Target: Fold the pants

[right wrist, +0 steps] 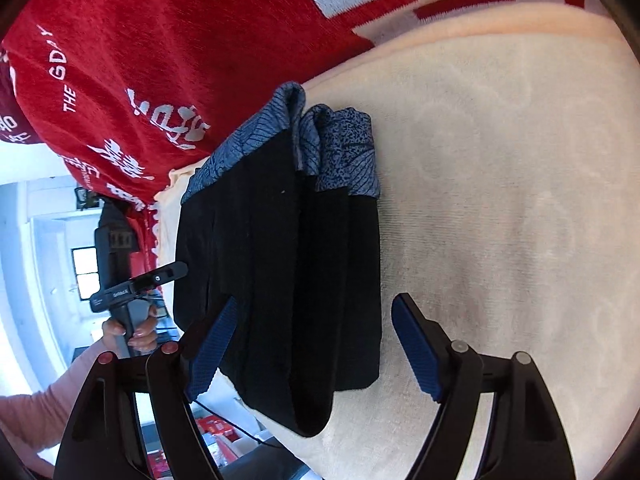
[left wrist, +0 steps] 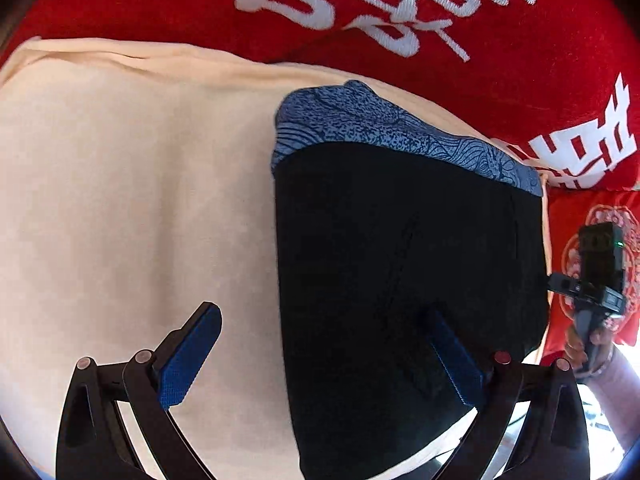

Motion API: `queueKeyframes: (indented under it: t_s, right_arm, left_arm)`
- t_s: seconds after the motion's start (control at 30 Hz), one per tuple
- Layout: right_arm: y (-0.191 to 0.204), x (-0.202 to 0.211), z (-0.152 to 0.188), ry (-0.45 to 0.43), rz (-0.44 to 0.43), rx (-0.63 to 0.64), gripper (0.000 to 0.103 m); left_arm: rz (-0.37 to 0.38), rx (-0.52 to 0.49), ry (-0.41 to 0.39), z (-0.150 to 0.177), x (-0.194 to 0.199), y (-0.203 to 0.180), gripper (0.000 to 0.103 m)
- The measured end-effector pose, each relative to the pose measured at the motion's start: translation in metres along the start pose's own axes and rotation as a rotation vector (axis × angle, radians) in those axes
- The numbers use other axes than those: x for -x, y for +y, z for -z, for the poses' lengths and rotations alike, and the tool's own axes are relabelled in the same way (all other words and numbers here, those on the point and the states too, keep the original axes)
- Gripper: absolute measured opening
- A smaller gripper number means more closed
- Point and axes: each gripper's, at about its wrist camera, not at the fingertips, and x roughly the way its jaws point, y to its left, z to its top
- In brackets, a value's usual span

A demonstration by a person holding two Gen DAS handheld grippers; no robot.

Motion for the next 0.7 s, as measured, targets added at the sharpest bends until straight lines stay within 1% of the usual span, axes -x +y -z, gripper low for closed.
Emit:
queueKeyframes:
  t_s: [0.27, 0.37, 0.5, 0.57, 0.67, 0.7]
  right_arm:
    - [-0.012, -0.029, -0.015, 0.061, -0.162, 0.022, 0.083]
    - [-0.01, -0.035, -0.021, 0.07, -0.191, 0.031, 0.083]
    - [-0.01, -0.036, -0.024, 0.076, -0.187, 0.012, 0.082]
    - [-0.012, -0.036, -0.025, 0.073, -0.163, -0.018, 0.077]
    - [-0.01, -0.034, -0.023, 0.069, -0.128, -0.021, 0.065]
    - [-0.007, -0.033, -0.021, 0.064, -0.125, -0.016, 0.059]
  left_arm:
    - [0.075, -0.071, 0.021, -0.013, -0.022, -0.021, 0.102]
    - [0.096, -0.086, 0.024, -0.016, -0.031, -0.028, 0.102]
    - [0.088, -0.077, 0.011, -0.016, -0.033, -0.03, 0.102]
    - [0.072, -0.074, -0.002, -0.013, -0.029, -0.029, 0.102]
    - [0.043, -0.086, -0.036, -0.01, -0.024, -0.035, 0.095]
    - [0.031, -0.095, -0.046, -0.009, -0.022, -0.038, 0.091]
